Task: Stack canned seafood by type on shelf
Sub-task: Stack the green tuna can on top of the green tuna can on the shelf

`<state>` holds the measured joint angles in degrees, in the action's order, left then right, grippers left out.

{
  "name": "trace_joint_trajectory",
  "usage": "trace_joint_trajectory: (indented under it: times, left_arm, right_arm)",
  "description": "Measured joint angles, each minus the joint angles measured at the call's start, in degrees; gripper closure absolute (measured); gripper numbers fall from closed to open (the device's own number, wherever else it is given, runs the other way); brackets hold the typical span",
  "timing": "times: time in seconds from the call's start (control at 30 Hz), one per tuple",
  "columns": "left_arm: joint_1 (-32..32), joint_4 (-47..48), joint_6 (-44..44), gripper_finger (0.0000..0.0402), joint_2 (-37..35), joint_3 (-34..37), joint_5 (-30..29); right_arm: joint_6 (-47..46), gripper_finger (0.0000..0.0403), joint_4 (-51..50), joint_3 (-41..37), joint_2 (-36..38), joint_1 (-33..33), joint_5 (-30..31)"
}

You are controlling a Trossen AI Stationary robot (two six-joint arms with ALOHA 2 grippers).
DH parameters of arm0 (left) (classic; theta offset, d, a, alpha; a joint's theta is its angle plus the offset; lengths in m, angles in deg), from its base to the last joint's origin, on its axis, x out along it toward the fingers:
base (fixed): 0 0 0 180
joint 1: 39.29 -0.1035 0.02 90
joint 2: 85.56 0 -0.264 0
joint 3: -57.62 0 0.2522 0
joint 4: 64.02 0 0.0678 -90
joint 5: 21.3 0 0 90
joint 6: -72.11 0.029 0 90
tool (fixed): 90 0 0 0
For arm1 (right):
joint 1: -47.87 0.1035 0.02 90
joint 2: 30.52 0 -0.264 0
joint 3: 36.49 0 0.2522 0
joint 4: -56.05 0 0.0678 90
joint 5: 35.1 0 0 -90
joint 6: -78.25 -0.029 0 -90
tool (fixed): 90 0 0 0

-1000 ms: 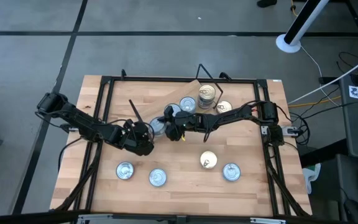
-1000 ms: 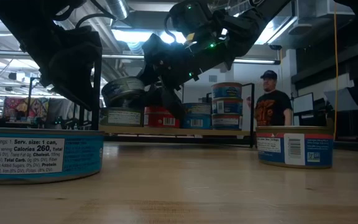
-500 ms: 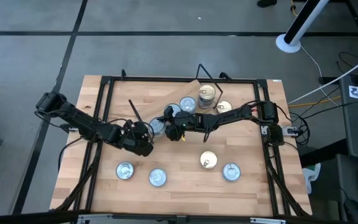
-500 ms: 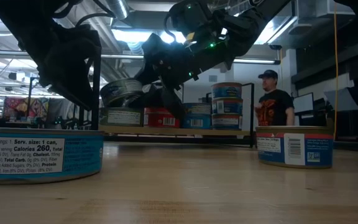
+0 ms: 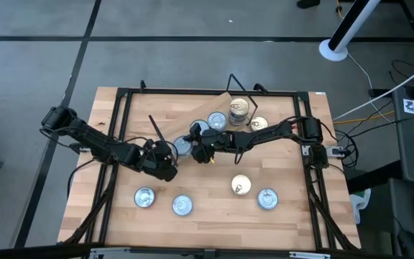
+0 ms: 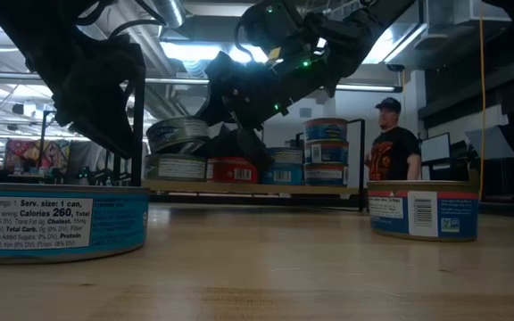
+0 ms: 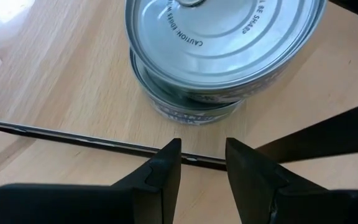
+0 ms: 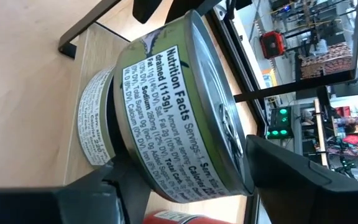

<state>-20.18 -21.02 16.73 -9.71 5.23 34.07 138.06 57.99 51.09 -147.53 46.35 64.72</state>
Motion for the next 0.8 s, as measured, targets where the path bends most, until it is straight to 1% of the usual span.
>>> trace_joint_trajectory:
  times: [0.17, 0.3, 0.53, 0.8]
  left_arm:
    - [0.02, -1.36, 0.88, 0.0281, -0.04, 0.0, -0.06]
    - [0.0, -1.44, 1.5, 0.0281, -0.04, -0.04, -0.17]
    - [0.01, -1.46, 1.46, 0.0281, -0.07, -0.07, -0.27]
    - [0.0, -1.54, 1.42, 0.0281, -0.07, -0.11, -0.31]
  right_arm:
    - [0.02, 0.0153, -4.48, 3.46, -0.26, 0.0, -0.43]
    - [0.02, 0.0153, -5.48, 5.55, -0.28, 0.0, -0.43]
    - [0.07, 0.0153, -13.33, 7.17, -0.28, -0.02, -0.43]
    - [0.39, 0.0153, -13.72, 7.19, -0.28, -0.04, -0.38]
